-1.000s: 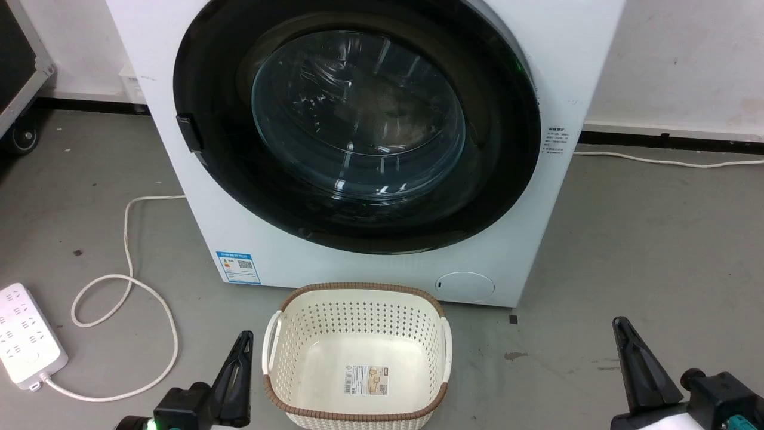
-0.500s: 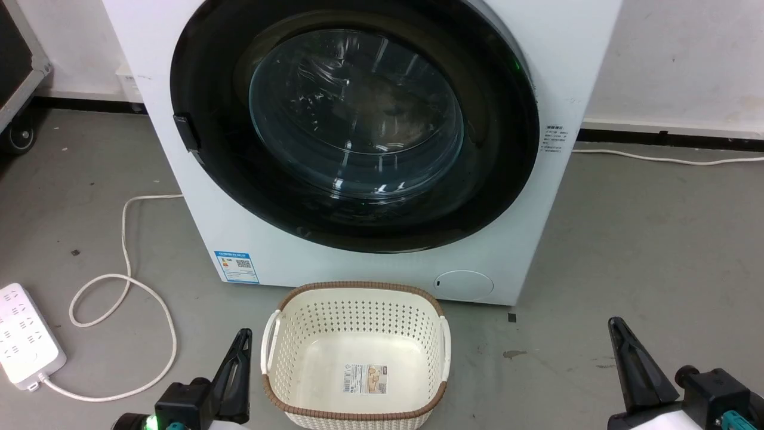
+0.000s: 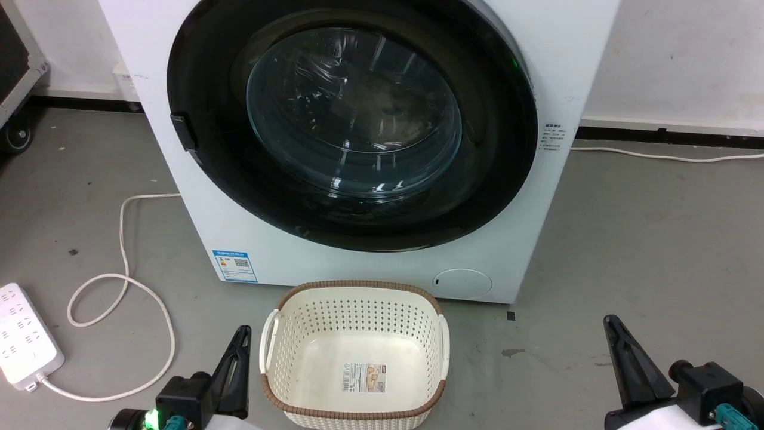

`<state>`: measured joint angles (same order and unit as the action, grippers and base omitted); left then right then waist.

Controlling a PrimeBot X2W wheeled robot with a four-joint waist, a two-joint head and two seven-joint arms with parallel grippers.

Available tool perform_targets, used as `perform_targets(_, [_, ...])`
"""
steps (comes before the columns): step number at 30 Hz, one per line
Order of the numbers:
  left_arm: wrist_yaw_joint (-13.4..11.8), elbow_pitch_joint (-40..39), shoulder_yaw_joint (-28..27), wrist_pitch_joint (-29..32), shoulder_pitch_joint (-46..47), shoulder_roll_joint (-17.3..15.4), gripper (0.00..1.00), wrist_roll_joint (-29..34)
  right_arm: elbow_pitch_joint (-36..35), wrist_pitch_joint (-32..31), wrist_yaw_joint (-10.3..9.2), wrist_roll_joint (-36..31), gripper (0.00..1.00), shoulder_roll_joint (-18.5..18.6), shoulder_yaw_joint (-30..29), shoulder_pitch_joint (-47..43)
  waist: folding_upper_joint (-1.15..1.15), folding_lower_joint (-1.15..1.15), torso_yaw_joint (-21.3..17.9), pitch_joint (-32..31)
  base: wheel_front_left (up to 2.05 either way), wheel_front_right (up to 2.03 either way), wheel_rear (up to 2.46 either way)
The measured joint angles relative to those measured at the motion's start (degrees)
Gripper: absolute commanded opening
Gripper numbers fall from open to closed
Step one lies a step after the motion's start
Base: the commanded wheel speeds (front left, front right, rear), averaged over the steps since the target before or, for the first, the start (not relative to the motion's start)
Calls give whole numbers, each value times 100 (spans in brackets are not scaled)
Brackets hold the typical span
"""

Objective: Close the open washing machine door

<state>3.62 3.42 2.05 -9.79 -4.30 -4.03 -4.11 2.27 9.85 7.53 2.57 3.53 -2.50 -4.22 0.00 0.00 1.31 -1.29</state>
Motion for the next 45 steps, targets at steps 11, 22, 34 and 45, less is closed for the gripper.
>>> perform_targets(11, [-49, -45, -40, 137, 71, 10, 0, 52, -27, -137, 0, -36, 0, -1, 42, 26, 0, 0, -20, 20, 0, 0, 0])
perform_targets(22, [-101, -98, -69, 298, 110, 32, 0, 102, -60, -294, 0, -60, 0, -4, 79, 88, 0, 0, -41, 40, 0, 0, 0])
perform_targets(34, [-167, -154, -99, 474, 178, 63, 0, 162, -92, -471, 0, -108, 0, -9, 115, 153, 0, 0, -64, 63, 0, 0, 0])
perform_targets(45, [-205, -202, -119, 599, 211, 75, 0, 213, -119, -584, 0, -131, 0, -14, 147, 225, 0, 0, -81, 80, 0, 0, 0])
